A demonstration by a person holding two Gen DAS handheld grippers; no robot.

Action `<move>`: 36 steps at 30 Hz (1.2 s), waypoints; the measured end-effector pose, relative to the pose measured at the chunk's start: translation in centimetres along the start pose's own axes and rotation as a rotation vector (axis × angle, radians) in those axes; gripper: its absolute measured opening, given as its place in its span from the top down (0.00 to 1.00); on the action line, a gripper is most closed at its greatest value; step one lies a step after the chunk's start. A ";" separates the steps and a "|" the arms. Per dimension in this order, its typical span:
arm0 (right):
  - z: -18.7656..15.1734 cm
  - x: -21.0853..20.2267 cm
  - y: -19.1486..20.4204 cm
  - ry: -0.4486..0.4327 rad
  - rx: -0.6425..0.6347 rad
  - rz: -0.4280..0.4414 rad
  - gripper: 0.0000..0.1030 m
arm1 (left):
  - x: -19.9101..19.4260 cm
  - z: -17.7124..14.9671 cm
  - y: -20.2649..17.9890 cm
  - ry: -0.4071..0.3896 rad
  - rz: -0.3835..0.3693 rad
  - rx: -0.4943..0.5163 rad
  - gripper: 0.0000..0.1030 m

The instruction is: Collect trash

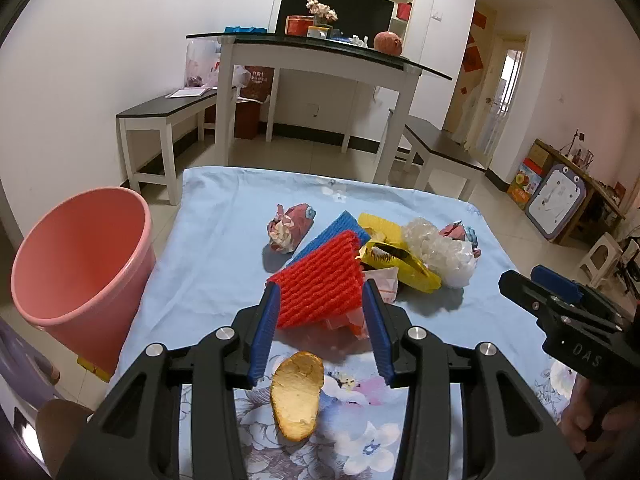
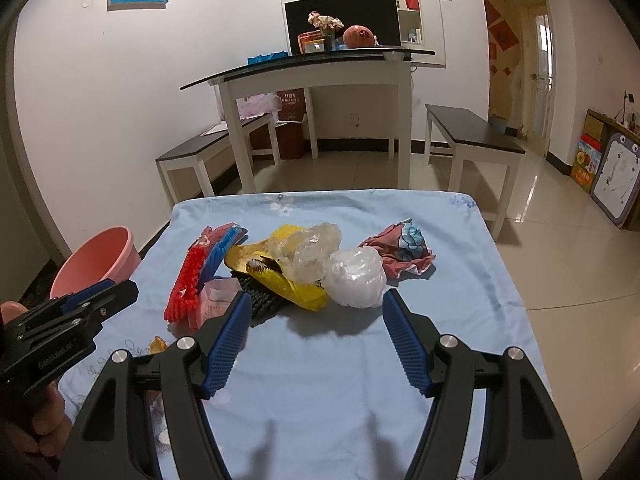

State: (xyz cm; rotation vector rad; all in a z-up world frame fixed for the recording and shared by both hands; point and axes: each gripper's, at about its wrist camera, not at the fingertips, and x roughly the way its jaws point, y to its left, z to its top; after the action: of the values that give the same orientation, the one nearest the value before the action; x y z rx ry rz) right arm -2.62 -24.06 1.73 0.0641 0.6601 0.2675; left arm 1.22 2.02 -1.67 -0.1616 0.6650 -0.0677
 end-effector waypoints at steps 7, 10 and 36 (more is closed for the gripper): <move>0.0 0.0 -0.1 0.002 0.002 0.003 0.35 | 0.3 0.1 -0.3 0.006 0.013 0.013 0.58; 0.0 0.1 -0.2 0.004 0.005 0.004 0.35 | 0.4 0.1 -0.4 0.008 0.023 0.019 0.58; 0.1 1.1 -0.3 0.016 0.009 0.017 0.37 | 1.3 0.2 0.4 0.038 0.003 0.006 0.58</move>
State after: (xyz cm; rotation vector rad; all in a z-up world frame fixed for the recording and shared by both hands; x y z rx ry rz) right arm -1.67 -24.08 1.07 0.0759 0.6765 0.2814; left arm 2.38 2.31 -2.43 -0.1534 0.7025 -0.0700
